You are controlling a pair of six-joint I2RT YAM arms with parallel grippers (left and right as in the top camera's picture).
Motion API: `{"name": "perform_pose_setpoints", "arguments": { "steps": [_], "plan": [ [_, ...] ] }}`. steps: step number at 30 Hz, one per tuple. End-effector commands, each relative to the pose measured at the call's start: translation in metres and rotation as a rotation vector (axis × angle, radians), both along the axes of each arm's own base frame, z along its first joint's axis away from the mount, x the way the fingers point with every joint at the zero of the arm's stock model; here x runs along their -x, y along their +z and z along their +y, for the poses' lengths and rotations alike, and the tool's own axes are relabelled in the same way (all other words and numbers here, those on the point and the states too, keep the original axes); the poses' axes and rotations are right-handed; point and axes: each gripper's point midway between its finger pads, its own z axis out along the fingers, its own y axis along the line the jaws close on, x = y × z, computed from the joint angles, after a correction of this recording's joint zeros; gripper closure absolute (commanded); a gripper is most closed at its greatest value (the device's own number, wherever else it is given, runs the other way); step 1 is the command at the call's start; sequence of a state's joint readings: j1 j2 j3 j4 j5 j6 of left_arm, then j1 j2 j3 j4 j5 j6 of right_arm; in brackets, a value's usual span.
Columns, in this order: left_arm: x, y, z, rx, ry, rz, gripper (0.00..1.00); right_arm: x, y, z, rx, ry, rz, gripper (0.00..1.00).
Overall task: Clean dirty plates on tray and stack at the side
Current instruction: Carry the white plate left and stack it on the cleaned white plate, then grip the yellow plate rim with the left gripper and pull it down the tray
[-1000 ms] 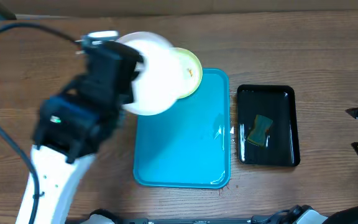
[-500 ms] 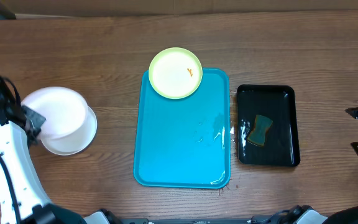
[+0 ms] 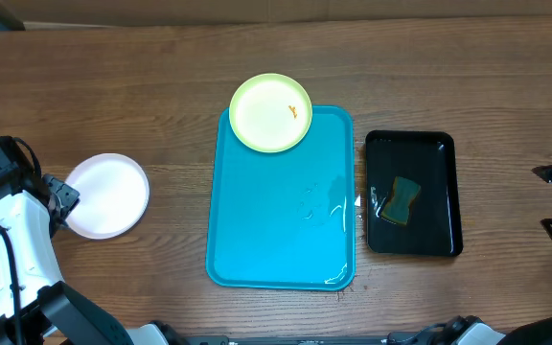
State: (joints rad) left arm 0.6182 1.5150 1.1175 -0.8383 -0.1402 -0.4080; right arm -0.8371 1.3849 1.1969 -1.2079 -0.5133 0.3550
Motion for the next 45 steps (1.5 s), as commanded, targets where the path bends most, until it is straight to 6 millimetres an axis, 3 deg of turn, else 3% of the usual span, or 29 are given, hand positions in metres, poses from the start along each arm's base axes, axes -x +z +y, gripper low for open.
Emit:
{"name": "perform_pose_setpoints", "arguments": {
  "steps": [1, 6, 10, 12, 14, 16, 17, 19, 22, 27, 34, 36, 39, 43, 44, 45],
  "plan": [
    [-0.025, 0.007, -0.026, 0.143, -0.122, -0.120, 0.58, -0.001, 0.004, -0.001, 0.007, 0.001, -0.012, 0.00],
    [-0.069, 0.048, -0.081, 0.229, -0.420, -0.291, 0.56, -0.016, 0.010, -0.017, 0.046, -0.054, -0.069, 0.00],
    [-0.101, 0.075, -0.157, 0.177, -0.778, -0.339, 0.43, -0.019, 0.012, -0.021, 0.064, -0.054, -0.087, 0.00],
    [-0.116, 0.078, -0.203, 0.135, -0.974, -0.352, 0.37, -0.019, 0.012, -0.019, 0.056, -0.053, -0.085, 0.00],
    [-0.125, 0.078, -0.234, 0.092, -1.081, -0.352, 0.33, -0.019, 0.013, -0.014, 0.029, -0.046, -0.090, 0.00],
    [-0.136, 0.069, -0.276, 0.057, -1.161, -0.340, 0.32, -0.022, 0.016, 0.010, -0.027, 0.046, -0.121, 0.00],
    [-0.138, 0.062, -0.285, 0.056, -1.150, -0.322, 0.34, -0.024, 0.017, 0.019, -0.029, 0.099, -0.128, 0.00],
    [-0.141, 0.034, -0.292, 0.060, -1.010, -0.237, 0.36, -0.020, 0.010, 0.059, -0.042, 0.279, -0.080, 0.00],
    [-0.148, -0.002, -0.301, 0.131, -0.908, -0.186, 0.37, -0.011, -0.004, 0.102, -0.010, 0.457, 0.047, 0.00],
    [-0.162, -0.043, -0.311, 0.203, -0.858, -0.162, 0.37, -0.011, -0.014, 0.137, 0.099, 0.623, 0.130, 0.00],
    [-0.182, -0.069, -0.320, 0.224, -0.872, -0.198, 0.35, -0.021, -0.014, 0.170, 0.145, 0.741, 0.098, 0.00],
    [-0.188, -0.071, -0.325, 0.228, -0.882, -0.224, 0.39, -0.022, -0.014, 0.176, 0.150, 0.763, 0.090, 0.00],
    [-0.193, -0.078, -0.327, 0.229, -0.878, -0.234, 0.55, -0.022, -0.014, 0.179, 0.150, 0.772, 0.089, 0.00],
    [-0.197, -0.096, -0.332, 0.241, -0.883, -0.230, 0.52, -0.021, -0.014, 0.179, 0.150, 0.772, 0.090, 0.00],
    [-0.197, -0.099, -0.332, 0.244, -0.884, -0.227, 0.59, -0.021, -0.014, 0.179, 0.150, 0.772, 0.090, 0.00],
    [-0.197, -0.102, -0.332, 0.245, -0.883, -0.221, 0.72, -0.021, -0.014, 0.179, 0.149, 0.772, 0.090, 0.00]
  ]
}}
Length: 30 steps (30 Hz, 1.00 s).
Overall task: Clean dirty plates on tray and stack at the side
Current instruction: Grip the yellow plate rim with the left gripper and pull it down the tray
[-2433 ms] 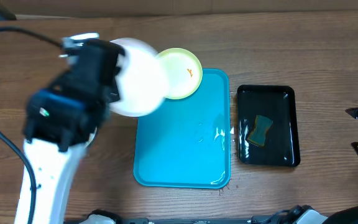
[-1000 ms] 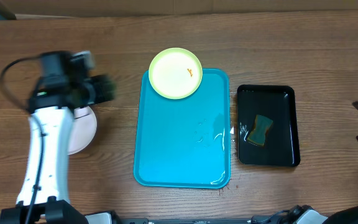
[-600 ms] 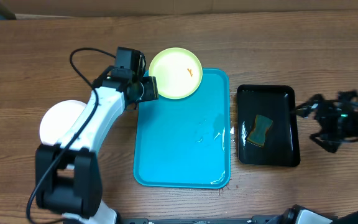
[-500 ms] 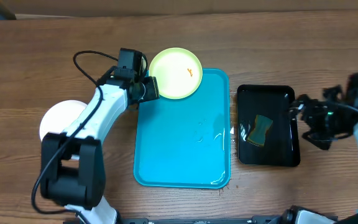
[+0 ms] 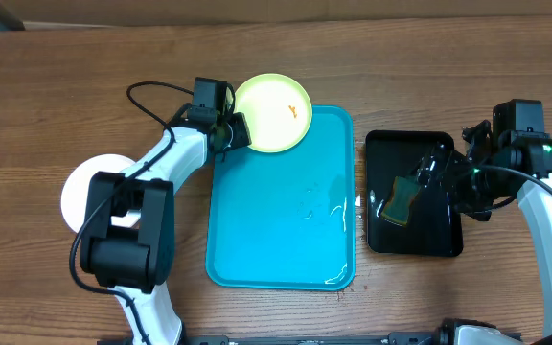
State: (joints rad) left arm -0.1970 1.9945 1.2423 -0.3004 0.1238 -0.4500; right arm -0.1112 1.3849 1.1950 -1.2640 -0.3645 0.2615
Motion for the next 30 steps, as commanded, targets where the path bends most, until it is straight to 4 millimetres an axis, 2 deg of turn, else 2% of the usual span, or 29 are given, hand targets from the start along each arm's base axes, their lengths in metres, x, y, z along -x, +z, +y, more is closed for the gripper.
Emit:
{"name": "perform_pose_setpoints", "arguments": {
  "steps": [1, 2, 5, 10, 14, 16, 18, 21, 23, 28, 29, 30],
  "plan": [
    [0.001, -0.013, -0.007, 0.015, -0.011, 0.027, 0.91, -0.001, 0.000, -0.001, 0.008, -0.004, -0.004, 0.00],
    [0.001, -0.013, -0.007, 0.018, -0.013, 0.027, 0.96, -0.001, 0.000, -0.001, 0.008, -0.004, -0.004, 0.00],
    [-0.002, -0.006, -0.009, 0.028, -0.024, 0.016, 0.96, -0.001, 0.000, -0.001, 0.008, -0.004, -0.005, 0.00],
    [0.004, 0.031, -0.017, 0.077, -0.051, 0.000, 0.96, -0.001, 0.000, -0.001, 0.009, -0.003, -0.006, 0.00],
    [0.032, 0.053, -0.012, 0.067, -0.045, 0.065, 0.96, -0.001, 0.000, -0.001, 0.009, -0.003, -0.006, 0.00],
    [0.056, 0.057, -0.007, 0.050, -0.042, 0.143, 0.96, -0.001, 0.000, -0.001, 0.010, -0.003, -0.007, 0.00],
    [0.084, 0.054, -0.001, 0.025, -0.039, 0.249, 0.96, -0.002, 0.000, -0.001, 0.010, -0.003, -0.011, 0.00],
    [0.110, 0.043, 0.008, -0.034, -0.029, 0.359, 0.96, -0.005, 0.001, -0.002, 0.011, -0.003, -0.023, 0.00],
    [0.124, 0.032, 0.015, -0.085, -0.023, 0.415, 0.96, -0.007, 0.002, -0.002, 0.012, -0.003, -0.034, 0.00],
    [0.143, 0.015, 0.012, -0.104, -0.043, 0.466, 0.96, -0.007, 0.002, -0.002, 0.012, -0.003, -0.033, 0.00],
    [0.146, 0.015, 0.011, -0.106, -0.046, 0.472, 0.70, -0.007, 0.001, -0.002, 0.012, -0.003, -0.032, 0.00],
    [0.146, 0.015, 0.010, -0.107, -0.050, 0.471, 0.50, -0.006, 0.001, -0.002, 0.012, -0.003, -0.029, 0.00]
  ]
}}
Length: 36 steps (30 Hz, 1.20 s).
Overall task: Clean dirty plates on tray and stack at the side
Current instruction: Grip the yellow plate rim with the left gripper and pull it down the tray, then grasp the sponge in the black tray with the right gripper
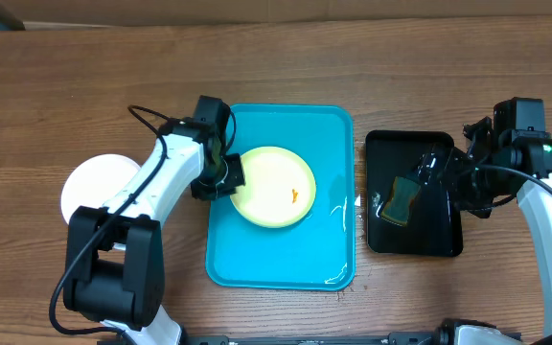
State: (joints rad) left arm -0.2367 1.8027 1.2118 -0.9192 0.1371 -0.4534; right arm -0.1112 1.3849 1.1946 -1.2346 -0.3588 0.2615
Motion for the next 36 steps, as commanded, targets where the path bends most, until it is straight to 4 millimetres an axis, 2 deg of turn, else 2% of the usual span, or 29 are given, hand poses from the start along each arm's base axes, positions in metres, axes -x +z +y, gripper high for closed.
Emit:
{"name": "perform_pose_setpoints", "arguments": {
  "steps": [1, 5, 9, 14, 17, 19, 24, 26, 30, 33, 35, 36],
  "plan": [
    [0.007, -0.006, -0.003, -0.019, -0.016, 0.019, 0.31, 0.001, 0.000, 0.000, 0.003, -0.002, 0.001, 0.00],
    [0.006, -0.001, -0.002, -0.024, -0.046, 0.018, 0.28, 0.001, 0.000, 0.000, 0.003, -0.002, 0.003, 0.00],
    [-0.008, 0.000, 0.004, -0.072, -0.124, -0.048, 0.34, 0.001, 0.000, 0.000, 0.003, -0.002, 0.002, 0.00],
    [-0.047, 0.005, 0.014, -0.185, -0.333, -0.228, 0.39, 0.000, 0.001, 0.000, 0.003, -0.002, -0.004, 0.00],
    [-0.070, 0.010, 0.007, -0.194, -0.448, -0.340, 0.51, 0.000, 0.001, 0.000, 0.003, -0.002, -0.004, 0.00],
    [-0.076, 0.011, 0.001, -0.176, -0.484, -0.376, 0.57, 0.000, 0.001, 0.000, 0.003, -0.002, -0.004, 0.00],
    [-0.080, 0.015, -0.019, -0.088, -0.592, -0.429, 0.61, -0.001, 0.001, 0.000, 0.003, -0.002, -0.006, 0.00],
    [-0.079, 0.013, -0.020, -0.088, -0.615, -0.427, 0.63, -0.001, 0.001, 0.000, 0.003, -0.002, -0.007, 0.00],
    [-0.077, -0.002, -0.018, -0.092, -0.627, -0.390, 0.63, -0.001, 0.001, 0.000, 0.004, -0.002, -0.008, 0.00],
    [-0.073, -0.021, -0.018, -0.089, -0.634, -0.340, 0.65, -0.001, 0.001, 0.000, 0.004, -0.002, -0.008, 0.00],
    [-0.068, -0.034, -0.017, -0.087, -0.636, -0.299, 0.74, -0.001, 0.001, 0.000, 0.003, -0.002, -0.008, 0.00],
    [-0.065, -0.039, -0.016, -0.084, -0.636, -0.280, 0.82, -0.001, 0.001, 0.000, 0.004, -0.002, -0.008, 0.00]
  ]
}}
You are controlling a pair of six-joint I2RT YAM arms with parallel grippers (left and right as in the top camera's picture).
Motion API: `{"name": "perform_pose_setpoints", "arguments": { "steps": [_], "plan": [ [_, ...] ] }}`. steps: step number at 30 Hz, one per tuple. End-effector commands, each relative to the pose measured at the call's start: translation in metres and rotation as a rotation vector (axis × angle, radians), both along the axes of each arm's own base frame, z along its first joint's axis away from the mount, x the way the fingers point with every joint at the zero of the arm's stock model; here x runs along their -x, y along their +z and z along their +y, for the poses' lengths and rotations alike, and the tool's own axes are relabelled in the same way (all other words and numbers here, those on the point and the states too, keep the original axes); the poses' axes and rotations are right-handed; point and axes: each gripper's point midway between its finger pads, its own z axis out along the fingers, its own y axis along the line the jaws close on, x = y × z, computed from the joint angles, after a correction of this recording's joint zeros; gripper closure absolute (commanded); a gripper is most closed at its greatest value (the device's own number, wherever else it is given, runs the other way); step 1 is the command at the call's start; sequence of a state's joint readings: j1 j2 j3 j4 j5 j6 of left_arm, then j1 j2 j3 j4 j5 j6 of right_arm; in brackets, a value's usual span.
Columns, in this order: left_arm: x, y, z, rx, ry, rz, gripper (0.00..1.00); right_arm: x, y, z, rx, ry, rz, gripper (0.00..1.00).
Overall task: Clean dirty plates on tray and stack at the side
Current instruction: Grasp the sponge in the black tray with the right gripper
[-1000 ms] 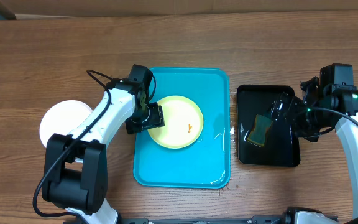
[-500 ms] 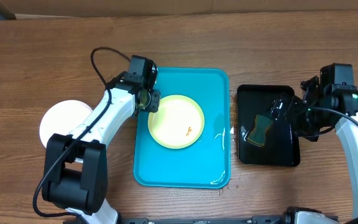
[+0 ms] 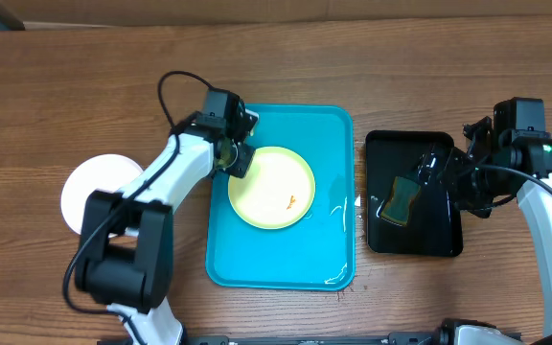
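Observation:
A yellow-green plate with a small orange smear lies in the middle of the blue tray. My left gripper is at the plate's upper-left rim, its fingers over the edge and seemingly shut on it. A clean white plate rests on the table to the left of the tray, partly hidden by my left arm. My right gripper hovers open over the black tray, just up and right of the green sponge.
The black tray sits close against the blue tray's right side. A wet sheen shows on the blue tray's right part. Bare wooden table lies behind and in front of both trays.
My left gripper has shifted from the plate's left rim to its upper-left rim. The plate turned slightly and stayed mid-tray. The right arm has not moved.
At first both arms were back at the table's sides, with the yellow-green plate on the tray's far-left corner. Then my left gripper was at that plate's rim and my right over the sponge. After that the plate lay mid-tray, where it still is.

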State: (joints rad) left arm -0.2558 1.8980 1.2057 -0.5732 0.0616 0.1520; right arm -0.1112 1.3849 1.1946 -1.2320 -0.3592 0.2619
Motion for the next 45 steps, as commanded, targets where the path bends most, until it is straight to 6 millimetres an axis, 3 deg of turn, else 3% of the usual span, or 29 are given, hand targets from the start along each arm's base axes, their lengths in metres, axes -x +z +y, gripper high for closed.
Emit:
{"name": "perform_pose_setpoints", "arguments": {
  "steps": [1, 2, 10, 15, 18, 25, 30, 32, 39, 43, 45],
  "plan": [
    [0.010, -0.021, -0.004, -0.005, -0.034, 0.070, 0.89, -0.001, 0.001, 0.000, 0.004, -0.002, -0.005, 0.00],
    [0.012, -0.022, -0.003, -0.007, -0.028, 0.080, 0.96, -0.001, 0.001, 0.000, 0.004, -0.002, -0.005, 0.00],
    [0.037, -0.019, 0.004, 0.025, 0.298, 0.228, 0.96, -0.003, 0.001, 0.000, 0.005, -0.002, -0.014, 0.00],
    [0.070, -0.020, 0.010, 0.011, 0.523, 0.381, 0.96, -0.005, 0.001, -0.002, 0.012, -0.003, -0.025, 0.00],
    [0.079, -0.020, 0.013, -0.008, 0.534, 0.415, 0.96, -0.012, 0.004, 0.001, -0.004, 0.001, -0.056, 0.00],
    [0.075, -0.020, 0.010, 0.001, 0.518, 0.398, 0.96, -0.027, 0.006, 0.004, -0.031, -0.020, -0.097, 0.04],
    [0.074, -0.020, 0.010, 0.004, 0.517, 0.394, 0.87, -0.005, -0.053, 0.013, -0.011, -0.087, 0.094, 0.16],
    [0.073, -0.020, 0.010, 0.006, 0.517, 0.391, 0.86, 0.000, -0.075, 0.012, 0.040, -0.097, 0.140, 0.27],
    [0.073, -0.020, 0.008, 0.005, 0.511, 0.390, 0.87, -0.006, -0.129, 0.002, 0.238, -0.154, 0.207, 0.58],
    [0.074, -0.020, 0.008, 0.004, 0.512, 0.393, 0.89, -0.009, -0.148, 0.005, 0.277, -0.139, 0.230, 0.61],
    [0.074, -0.020, 0.008, 0.002, 0.500, 0.392, 0.96, -0.009, -0.158, 0.007, 0.282, -0.130, 0.249, 0.62]
  ]
}}
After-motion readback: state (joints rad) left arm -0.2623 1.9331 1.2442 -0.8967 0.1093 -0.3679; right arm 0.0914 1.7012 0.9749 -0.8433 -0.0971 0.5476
